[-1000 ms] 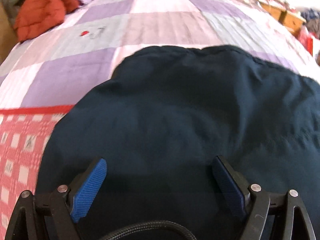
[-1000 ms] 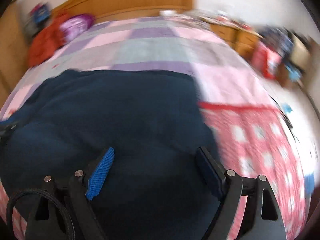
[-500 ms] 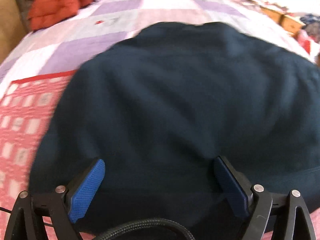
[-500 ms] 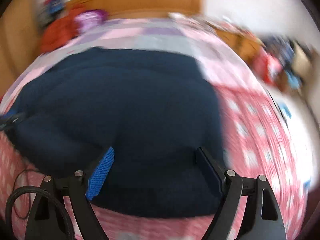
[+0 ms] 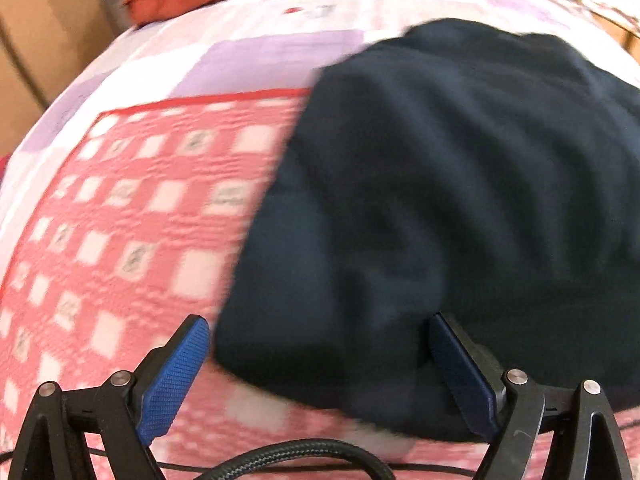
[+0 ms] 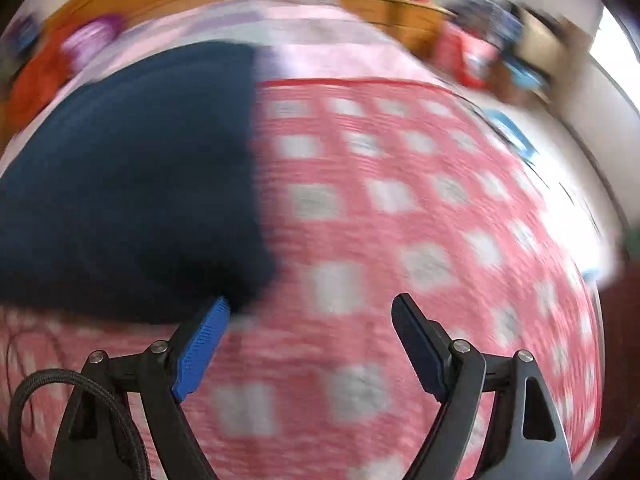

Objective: Fold large clothes

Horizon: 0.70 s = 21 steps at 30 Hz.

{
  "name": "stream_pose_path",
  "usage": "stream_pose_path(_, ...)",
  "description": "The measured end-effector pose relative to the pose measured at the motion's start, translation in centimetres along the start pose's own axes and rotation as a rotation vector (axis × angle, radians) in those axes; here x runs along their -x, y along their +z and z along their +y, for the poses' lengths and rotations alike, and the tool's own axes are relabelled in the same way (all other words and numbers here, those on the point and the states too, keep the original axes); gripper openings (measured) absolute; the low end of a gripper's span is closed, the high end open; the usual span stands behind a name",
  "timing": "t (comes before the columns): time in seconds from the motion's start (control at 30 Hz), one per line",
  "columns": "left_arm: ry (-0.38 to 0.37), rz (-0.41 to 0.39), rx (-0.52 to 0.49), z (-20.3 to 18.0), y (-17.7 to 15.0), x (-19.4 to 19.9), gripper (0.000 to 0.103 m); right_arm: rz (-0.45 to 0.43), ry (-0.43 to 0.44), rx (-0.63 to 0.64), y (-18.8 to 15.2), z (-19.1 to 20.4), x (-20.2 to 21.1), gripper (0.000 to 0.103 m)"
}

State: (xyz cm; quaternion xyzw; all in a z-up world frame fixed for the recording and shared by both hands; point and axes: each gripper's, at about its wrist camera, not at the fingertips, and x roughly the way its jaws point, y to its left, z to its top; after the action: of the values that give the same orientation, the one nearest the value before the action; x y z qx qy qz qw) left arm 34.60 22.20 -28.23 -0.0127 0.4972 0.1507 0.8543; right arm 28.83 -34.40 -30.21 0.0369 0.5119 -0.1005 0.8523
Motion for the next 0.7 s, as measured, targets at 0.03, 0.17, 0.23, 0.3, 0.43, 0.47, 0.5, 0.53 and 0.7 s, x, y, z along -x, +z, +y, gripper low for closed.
stream_pose_path(0.03,0.010,0.001,0.011,0.7,-0.2,0.2,0.092,-0.015,0.001,0.018,-0.4,-0.3,0.8,0.086)
stream_pose_path(0.17,0.068,-0.004,-0.030,2.3,-1.6,1.7,0.092,-0.048,0.027,0.120,-1.6,0.4,3.7,0.086)
stream_pose_path(0.23,0.082,0.005,-0.017,3.9,-2.5,2.8,0.092,-0.066,0.057,0.146,-1.4,0.7,5.0,0.086)
stream_pose_path(0.3,0.091,-0.004,0.015,6.3,-3.5,4.8,0.092,-0.094,0.071,0.149,-1.5,0.8,7.4,0.086)
stream_pose_path(0.43,0.110,-0.018,0.020,10.9,-5.6,10.4,0.092,-0.134,0.057,0.164,-2.0,-2.1,13.9,0.086)
stream_pose_path(0.47,0.118,-0.019,0.004,11.6,-6.3,12.0,0.092,-0.140,0.043,0.181,-1.9,-2.7,15.4,0.086)
stream_pose_path(0.5,0.117,-0.020,-0.010,12.0,-6.8,13.0,0.092,-0.156,0.022,0.209,-2.0,-3.3,17.2,0.086)
stream_pose_path(0.53,0.114,-0.020,-0.020,12.1,-7.2,14.0,0.092,-0.173,0.004,0.237,-2.0,-3.7,18.7,0.086)
stream_pose_path(0.7,-0.025,-0.051,-0.004,7.2,-6.6,13.7,0.092,-0.207,0.077,0.280,-0.9,-1.0,19.0,0.086)
